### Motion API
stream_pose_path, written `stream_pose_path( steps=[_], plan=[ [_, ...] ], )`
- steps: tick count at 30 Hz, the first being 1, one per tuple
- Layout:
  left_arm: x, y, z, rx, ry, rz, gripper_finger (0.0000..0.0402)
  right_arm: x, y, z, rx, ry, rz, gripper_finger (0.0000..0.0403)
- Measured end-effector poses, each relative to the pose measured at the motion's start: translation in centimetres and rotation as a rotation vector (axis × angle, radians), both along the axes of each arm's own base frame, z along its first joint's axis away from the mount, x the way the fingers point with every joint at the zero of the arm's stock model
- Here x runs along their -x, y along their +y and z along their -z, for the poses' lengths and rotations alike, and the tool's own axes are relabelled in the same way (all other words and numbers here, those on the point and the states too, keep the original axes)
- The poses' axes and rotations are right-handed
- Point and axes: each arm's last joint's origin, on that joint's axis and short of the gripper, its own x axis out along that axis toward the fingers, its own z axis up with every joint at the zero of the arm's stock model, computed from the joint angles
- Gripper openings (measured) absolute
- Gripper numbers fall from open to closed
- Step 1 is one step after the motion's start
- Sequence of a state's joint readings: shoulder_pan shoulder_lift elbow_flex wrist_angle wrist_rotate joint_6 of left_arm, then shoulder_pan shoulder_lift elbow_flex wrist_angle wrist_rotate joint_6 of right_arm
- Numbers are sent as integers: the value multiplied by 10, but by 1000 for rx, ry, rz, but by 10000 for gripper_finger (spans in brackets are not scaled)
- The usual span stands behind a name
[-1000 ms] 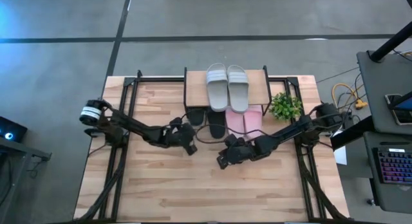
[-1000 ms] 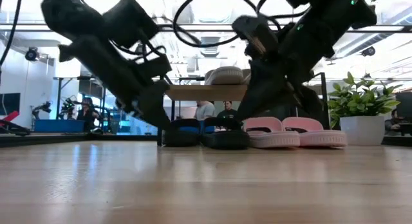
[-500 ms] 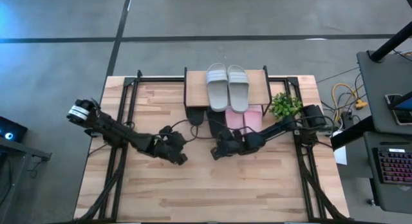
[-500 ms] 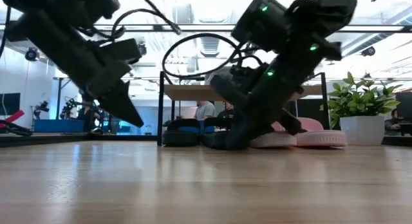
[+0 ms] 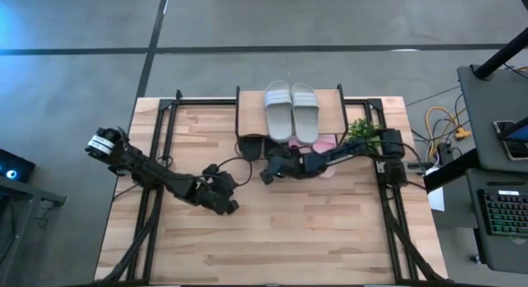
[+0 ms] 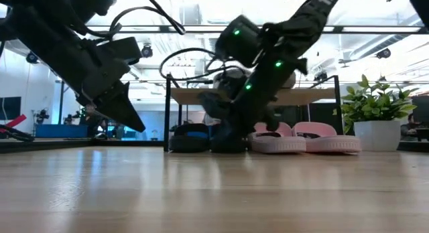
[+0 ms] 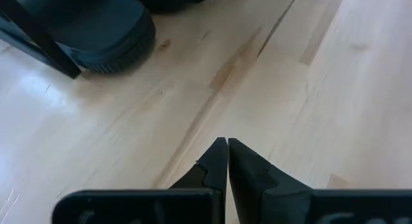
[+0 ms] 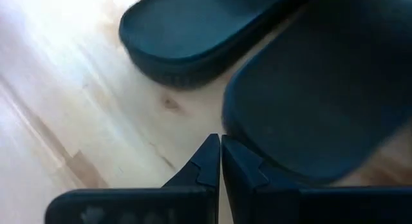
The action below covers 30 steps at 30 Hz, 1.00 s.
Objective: Pick and place slides into the shelf
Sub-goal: Adjust the black slippers under the shelf, then adjust the pink slippers under the shelf
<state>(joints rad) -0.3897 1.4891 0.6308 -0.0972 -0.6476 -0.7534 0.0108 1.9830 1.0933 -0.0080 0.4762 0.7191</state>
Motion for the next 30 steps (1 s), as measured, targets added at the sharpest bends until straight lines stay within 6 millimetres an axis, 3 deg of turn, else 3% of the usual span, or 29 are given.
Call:
stream_pose_path(
  steps=[5,10,14,17,20,24,30],
  plan=[
    [1,0,1,-5,12,0,0,-14,-3,7,-71,44,-80,9],
    [1,1,1,-10,15,-3,0,-8,23,-5,-88,85,-98,9],
    [1,2,1,-22,10,-16,0,18,43,-32,-112,128,-41,9],
    [0,3,1,-24,8,-21,0,47,52,-39,-163,179,44,9],
    [0,4,1,-25,8,-24,0,72,56,-35,-214,164,121,9],
    [0,4,1,-26,9,-24,0,94,51,-14,-251,198,201,9],
    [0,4,1,-25,9,-23,0,95,33,-2,-230,161,212,9]
  ],
)
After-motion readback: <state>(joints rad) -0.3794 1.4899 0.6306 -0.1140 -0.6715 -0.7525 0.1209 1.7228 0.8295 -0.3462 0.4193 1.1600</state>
